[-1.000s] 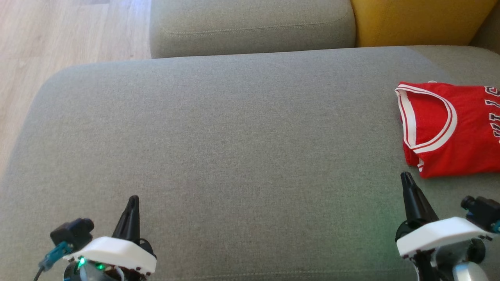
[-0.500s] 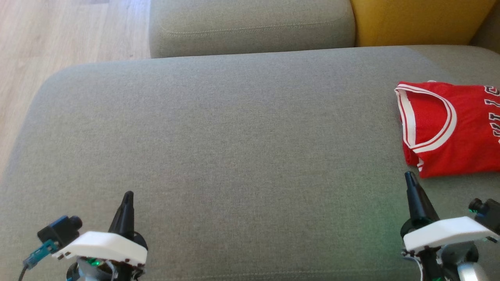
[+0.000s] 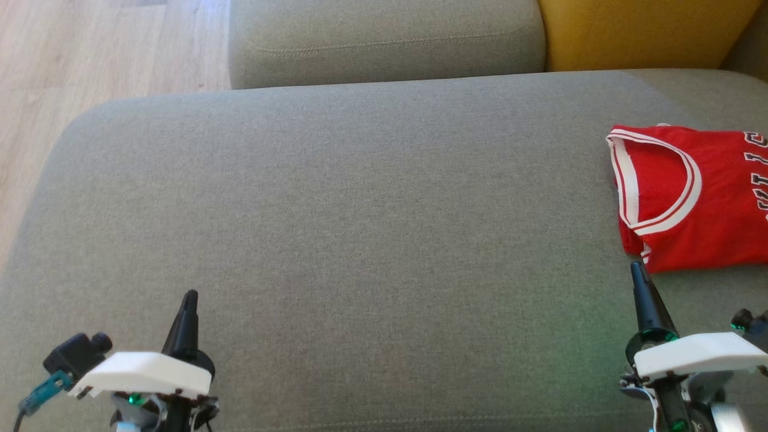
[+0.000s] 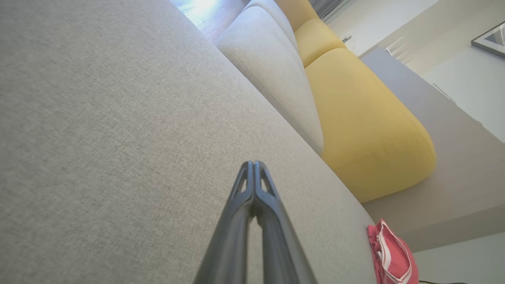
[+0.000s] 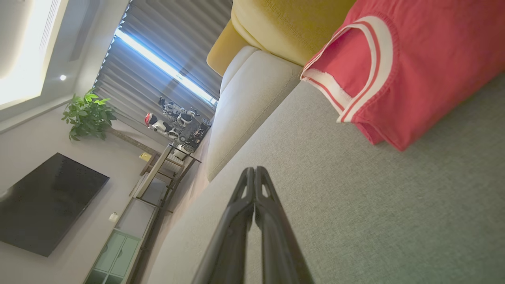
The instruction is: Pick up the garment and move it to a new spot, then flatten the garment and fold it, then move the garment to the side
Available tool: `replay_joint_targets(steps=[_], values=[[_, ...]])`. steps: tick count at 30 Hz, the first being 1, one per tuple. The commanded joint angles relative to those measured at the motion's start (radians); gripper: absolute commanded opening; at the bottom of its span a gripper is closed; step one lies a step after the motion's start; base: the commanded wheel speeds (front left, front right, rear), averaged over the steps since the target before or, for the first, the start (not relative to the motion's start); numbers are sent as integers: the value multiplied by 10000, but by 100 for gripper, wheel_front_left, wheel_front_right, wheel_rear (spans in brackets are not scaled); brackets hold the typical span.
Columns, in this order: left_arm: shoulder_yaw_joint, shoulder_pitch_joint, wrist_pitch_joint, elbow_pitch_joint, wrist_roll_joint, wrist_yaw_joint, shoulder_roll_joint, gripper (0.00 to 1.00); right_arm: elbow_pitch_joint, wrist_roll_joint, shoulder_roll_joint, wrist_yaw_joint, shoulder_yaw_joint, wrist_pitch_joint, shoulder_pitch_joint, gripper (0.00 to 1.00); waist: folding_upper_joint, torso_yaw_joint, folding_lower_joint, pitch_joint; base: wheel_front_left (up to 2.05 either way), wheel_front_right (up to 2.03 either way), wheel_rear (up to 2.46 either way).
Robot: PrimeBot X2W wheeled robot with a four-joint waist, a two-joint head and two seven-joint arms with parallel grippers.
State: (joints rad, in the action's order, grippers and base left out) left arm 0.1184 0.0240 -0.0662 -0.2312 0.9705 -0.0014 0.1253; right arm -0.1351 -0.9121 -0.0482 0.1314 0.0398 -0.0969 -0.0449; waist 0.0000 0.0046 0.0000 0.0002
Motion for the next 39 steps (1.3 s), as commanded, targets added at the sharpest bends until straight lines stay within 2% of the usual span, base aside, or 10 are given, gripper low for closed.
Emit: replay_joint_targets(steps=[1, 39], values=[[-316, -598, 55, 273, 278, -134, 72, 0, 265, -339, -205, -4, -51, 119, 646, 0, 0, -1, 0, 0, 0, 0, 0], [-1520, -1057, 1106, 8, 4298, -883, -391, 0, -605, -4775, -219, -6, 276, 85, 1199, 0, 0, -30, 0, 19, 0, 0, 0]])
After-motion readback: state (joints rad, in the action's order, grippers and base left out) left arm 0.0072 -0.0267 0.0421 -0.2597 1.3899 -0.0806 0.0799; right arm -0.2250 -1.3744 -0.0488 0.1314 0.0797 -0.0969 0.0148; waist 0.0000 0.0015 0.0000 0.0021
